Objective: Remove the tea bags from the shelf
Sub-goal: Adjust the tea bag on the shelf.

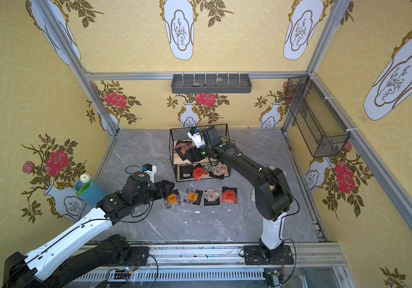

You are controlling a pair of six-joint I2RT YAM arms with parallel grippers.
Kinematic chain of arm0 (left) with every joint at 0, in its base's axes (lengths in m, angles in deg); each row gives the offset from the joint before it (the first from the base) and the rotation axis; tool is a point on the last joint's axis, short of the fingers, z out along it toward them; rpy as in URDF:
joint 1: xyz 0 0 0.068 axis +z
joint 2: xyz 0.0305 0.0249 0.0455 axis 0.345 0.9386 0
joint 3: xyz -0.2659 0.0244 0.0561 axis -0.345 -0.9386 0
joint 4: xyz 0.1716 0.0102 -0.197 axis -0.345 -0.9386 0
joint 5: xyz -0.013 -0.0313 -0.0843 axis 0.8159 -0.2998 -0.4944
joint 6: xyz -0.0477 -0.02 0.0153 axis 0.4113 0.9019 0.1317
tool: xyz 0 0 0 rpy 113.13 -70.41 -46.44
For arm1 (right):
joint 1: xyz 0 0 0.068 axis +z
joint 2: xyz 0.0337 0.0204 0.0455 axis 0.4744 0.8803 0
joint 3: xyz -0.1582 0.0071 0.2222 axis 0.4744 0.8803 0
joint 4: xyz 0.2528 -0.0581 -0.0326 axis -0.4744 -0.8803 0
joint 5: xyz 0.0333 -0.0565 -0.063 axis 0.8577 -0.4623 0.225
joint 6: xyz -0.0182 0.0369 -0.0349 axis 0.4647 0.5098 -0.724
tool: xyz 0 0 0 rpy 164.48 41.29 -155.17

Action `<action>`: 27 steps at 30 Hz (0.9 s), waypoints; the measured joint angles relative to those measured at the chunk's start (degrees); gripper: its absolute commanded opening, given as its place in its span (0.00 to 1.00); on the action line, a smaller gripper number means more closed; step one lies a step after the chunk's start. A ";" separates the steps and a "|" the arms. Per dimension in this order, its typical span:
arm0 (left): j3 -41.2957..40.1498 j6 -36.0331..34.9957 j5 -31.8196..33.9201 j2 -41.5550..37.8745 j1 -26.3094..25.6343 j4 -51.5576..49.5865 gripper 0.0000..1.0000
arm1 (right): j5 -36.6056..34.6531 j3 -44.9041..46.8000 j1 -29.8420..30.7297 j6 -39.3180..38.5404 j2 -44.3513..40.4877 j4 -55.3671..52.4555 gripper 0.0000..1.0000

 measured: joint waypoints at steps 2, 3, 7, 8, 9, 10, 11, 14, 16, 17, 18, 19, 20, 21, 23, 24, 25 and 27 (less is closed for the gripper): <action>-0.07 0.00 0.00 -0.04 0.00 0.02 0.77 | -0.02 0.87 0.33 0.17 -1.05 -0.81 0.78; -0.09 0.00 0.00 -0.09 0.00 0.00 0.77 | -0.04 1.22 0.50 0.28 -1.55 -0.98 0.78; -0.09 0.00 -0.02 -0.17 0.00 0.15 0.77 | -0.37 1.40 0.85 0.83 -2.67 -1.01 0.77; -0.09 0.00 -0.02 -0.20 0.00 0.15 0.77 | -0.42 1.27 0.87 1.31 -2.80 -0.98 0.77; -0.09 0.00 -0.02 -0.22 0.00 0.20 0.77 | -0.50 1.07 0.96 1.49 -2.89 -0.94 0.77; -0.09 0.00 -0.02 -0.22 0.00 0.24 0.77 | -1.01 0.79 0.96 1.51 -2.91 -0.94 0.76; -0.11 0.00 -0.02 -0.26 0.00 0.26 0.77 | -1.73 0.37 0.98 1.70 -2.89 -0.96 0.76; -0.13 0.00 -0.02 -0.33 0.00 0.33 0.77 | -1.75 -1.66 1.03 1.92 -1.81 -0.70 0.78; -0.20 0.00 -0.02 -0.37 0.00 0.35 0.77 | -1.88 -2.93 1.03 1.92 -0.46 -0.57 0.80; -0.26 0.00 -0.02 -0.44 0.00 0.35 0.77 | -1.99 -3.50 1.03 1.95 0.28 -0.63 0.80; -0.33 0.00 -0.02 -0.59 0.00 0.33 0.77 | -2.64 -4.24 0.98 2.23 1.20 -0.70 0.81; -0.39 0.02 -0.02 -0.76 0.00 0.31 0.77 | -3.37 -4.79 0.76 3.04 1.99 -0.72 0.81; -0.42 0.02 -0.02 -0.98 0.00 0.26 0.77 | -3.13 -5.18 0.48 3.26 2.47 -0.81 0.80; -0.48 0.02 0.00 -1.33 0.00 0.15 0.77 | -3.02 -5.40 0.02 3.65 2.84 -0.72 0.80; -0.85 0.02 0.02 -2.03 0.00 0.11 0.77 | -3.32 -5.27 -0.83 4.85 3.02 -0.61 0.80; -1.07 0.02 0.02 -2.27 0.04 0.07 0.77 | -3.43 -5.05 -1.18 5.11 3.02 -0.55 0.80; -1.22 0.04 0.02 -2.40 0.11 -0.15 0.77 | -3.39 -4.76 -1.31 6.05 2.99 -0.48 0.80; -1.36 0.07 0.02 -2.43 0.33 -0.11 0.77 | -3.17 -4.20 -1.09 6.19 2.95 -0.52 0.79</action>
